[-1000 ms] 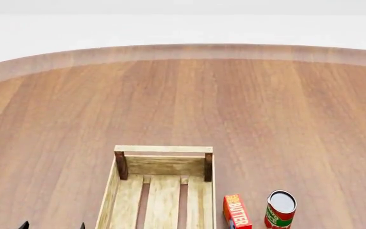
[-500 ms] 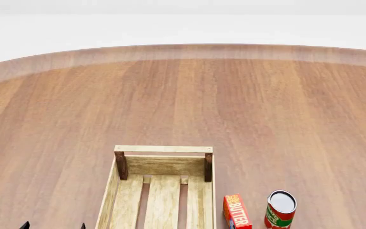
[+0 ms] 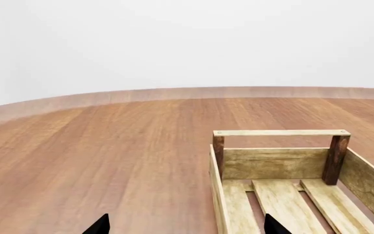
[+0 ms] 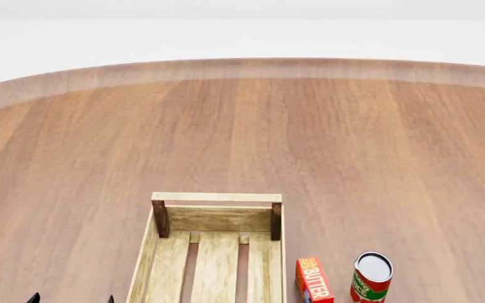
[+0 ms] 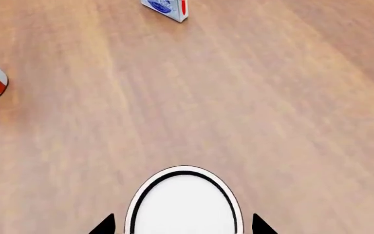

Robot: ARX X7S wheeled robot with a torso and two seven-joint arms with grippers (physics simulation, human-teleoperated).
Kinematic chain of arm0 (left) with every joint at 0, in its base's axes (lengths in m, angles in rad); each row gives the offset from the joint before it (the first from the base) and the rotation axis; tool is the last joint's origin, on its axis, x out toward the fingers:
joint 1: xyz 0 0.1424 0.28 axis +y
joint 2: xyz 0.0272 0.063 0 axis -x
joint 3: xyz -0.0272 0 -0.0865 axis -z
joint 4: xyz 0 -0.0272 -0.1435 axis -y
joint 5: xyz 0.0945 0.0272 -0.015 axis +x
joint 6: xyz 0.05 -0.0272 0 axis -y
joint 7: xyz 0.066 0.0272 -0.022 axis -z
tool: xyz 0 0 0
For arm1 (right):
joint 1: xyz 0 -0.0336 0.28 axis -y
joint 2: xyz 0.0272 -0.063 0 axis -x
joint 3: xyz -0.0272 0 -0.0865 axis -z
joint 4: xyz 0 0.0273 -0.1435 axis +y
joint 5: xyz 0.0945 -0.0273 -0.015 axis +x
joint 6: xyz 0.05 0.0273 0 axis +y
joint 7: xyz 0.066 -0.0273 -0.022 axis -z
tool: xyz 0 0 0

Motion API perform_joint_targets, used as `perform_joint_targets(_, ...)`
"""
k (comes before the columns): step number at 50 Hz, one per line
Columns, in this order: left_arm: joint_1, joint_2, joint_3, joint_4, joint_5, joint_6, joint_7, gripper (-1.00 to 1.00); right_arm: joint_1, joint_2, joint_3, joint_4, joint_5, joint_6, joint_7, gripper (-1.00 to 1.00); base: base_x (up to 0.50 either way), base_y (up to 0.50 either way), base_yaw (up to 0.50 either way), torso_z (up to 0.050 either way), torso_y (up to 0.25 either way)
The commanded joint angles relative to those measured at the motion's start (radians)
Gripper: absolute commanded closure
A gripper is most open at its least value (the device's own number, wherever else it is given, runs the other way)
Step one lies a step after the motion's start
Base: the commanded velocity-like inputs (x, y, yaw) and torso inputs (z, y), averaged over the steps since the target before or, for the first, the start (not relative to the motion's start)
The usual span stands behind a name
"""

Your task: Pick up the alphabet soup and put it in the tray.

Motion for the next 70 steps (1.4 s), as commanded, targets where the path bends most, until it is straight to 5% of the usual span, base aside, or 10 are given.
perform_joint_targets(1,-0.001,-0.004,0.005,0.002,-0.005,0.000,-0.004,-1.00,0.015,-0.012,-0.033,0.030,-0.014,-0.025,-0.005,1.00,0.00,0.00,0.00,0.000,0.000)
perform_joint_targets(14,0.004,-0.010,0.011,0.012,-0.007,0.003,-0.009,-1.00,-0.004,-0.014,-0.010,-0.025,0.011,-0.009,-0.004,1.00,0.00,0.00,0.00,0.000,0.000)
perform_joint_targets(31,0.005,-0.016,0.018,0.017,-0.011,0.007,-0.016,-1.00,-0.016,-0.013,0.006,-0.359,0.139,0.149,0.046,1.00,0.00,0.00,0.00,0.000,0.000)
perform_joint_targets(50,0.002,-0.021,0.024,0.014,-0.020,0.008,-0.021,-1.00,0.231,0.032,-0.048,-0.621,0.360,0.439,0.176,1.00,0.00,0.00,0.00,0.000,0.001)
perform_joint_targets(70,-0.002,-0.026,0.035,0.005,-0.006,0.025,-0.033,-1.00,0.561,-0.015,-0.322,-0.591,0.397,0.544,0.258,1.00,0.00,0.00,0.00,0.000,0.001)
